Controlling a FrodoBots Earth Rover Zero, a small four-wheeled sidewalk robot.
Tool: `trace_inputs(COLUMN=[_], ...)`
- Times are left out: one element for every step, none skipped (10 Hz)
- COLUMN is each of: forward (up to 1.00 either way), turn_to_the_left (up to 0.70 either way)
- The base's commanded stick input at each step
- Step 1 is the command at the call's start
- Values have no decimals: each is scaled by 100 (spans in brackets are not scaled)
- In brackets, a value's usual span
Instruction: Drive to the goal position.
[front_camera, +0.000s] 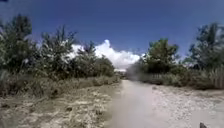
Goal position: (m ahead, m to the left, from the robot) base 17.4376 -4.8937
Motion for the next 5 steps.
trace_inputs(forward=[44, 44, 44, 44, 44], turn_to_the_left=[-9, 2, 2, 2, 2])
